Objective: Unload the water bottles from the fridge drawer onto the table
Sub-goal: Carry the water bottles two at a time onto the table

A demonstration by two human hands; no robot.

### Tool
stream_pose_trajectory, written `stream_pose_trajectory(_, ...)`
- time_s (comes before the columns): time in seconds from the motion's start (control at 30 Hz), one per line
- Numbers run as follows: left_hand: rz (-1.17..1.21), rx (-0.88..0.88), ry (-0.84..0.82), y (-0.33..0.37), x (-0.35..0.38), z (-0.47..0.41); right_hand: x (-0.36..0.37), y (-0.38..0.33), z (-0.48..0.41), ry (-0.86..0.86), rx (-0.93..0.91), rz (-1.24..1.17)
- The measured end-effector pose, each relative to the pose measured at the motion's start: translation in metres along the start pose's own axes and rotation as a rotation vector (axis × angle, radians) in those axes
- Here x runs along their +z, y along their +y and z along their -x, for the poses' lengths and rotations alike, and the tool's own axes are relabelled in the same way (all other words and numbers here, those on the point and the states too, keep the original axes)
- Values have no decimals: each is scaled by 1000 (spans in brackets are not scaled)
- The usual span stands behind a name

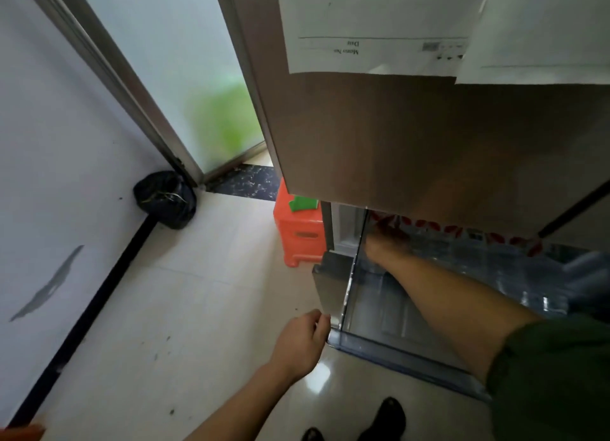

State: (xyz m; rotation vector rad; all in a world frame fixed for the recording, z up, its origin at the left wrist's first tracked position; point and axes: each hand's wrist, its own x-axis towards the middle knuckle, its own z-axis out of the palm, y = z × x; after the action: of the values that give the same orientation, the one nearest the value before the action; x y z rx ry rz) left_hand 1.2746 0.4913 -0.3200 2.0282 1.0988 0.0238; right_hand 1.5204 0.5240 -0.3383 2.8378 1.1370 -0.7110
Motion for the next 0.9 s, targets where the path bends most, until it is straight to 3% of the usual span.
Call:
stream_pose_trajectory(0.13, -33, 22, -2, -1, 1, 2, 15, 10, 18, 19, -49, 93)
stream_pose_trajectory(0.37, -59, 76, -30, 2, -3, 1, 45, 22, 73, 10, -57, 22)
stream_pose_trajectory(0.57, -100, 79, -78, 2, -11, 3, 53, 36, 66, -204, 165, -525)
stream_pose_trajectory(0.73, -177, 56, -139, -9, -20, 15, 62, 26, 52, -239, 228, -807)
stream_pose_trajectory(0.9, -185, 59, -142, -7, -34, 12, 42, 52, 66, -626, 300, -1107)
